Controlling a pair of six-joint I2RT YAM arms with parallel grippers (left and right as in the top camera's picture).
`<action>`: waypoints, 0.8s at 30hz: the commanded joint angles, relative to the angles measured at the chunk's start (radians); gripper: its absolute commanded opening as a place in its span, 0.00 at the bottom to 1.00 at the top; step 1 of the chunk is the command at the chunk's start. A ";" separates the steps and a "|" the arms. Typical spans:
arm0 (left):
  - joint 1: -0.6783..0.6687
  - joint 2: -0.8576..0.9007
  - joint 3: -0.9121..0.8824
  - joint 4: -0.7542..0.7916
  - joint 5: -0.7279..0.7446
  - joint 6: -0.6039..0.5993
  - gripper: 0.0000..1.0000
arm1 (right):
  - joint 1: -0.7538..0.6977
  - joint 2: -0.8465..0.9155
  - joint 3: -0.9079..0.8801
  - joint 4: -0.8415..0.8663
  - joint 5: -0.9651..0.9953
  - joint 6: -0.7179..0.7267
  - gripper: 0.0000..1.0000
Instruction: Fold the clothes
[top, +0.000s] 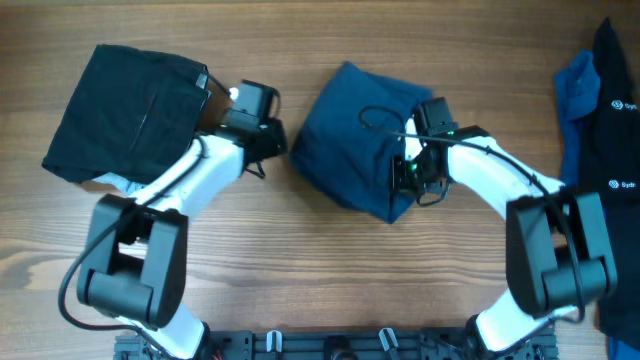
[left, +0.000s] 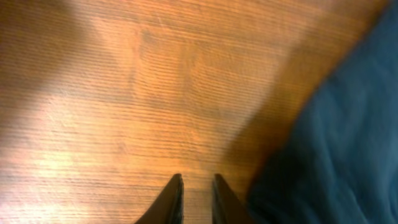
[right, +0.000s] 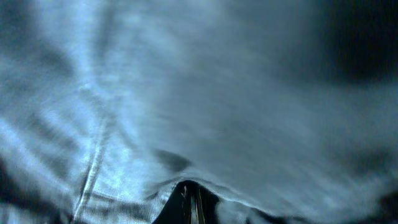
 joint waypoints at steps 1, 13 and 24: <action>0.060 -0.001 0.061 -0.021 0.205 0.006 0.29 | 0.033 -0.163 -0.007 -0.027 0.017 -0.006 0.04; -0.022 -0.030 0.016 -0.226 0.491 0.006 0.37 | 0.033 -0.267 -0.014 0.261 0.307 -0.002 0.04; -0.215 0.058 -0.046 0.075 0.188 -0.080 0.04 | -0.024 0.020 -0.014 0.214 0.229 0.132 0.04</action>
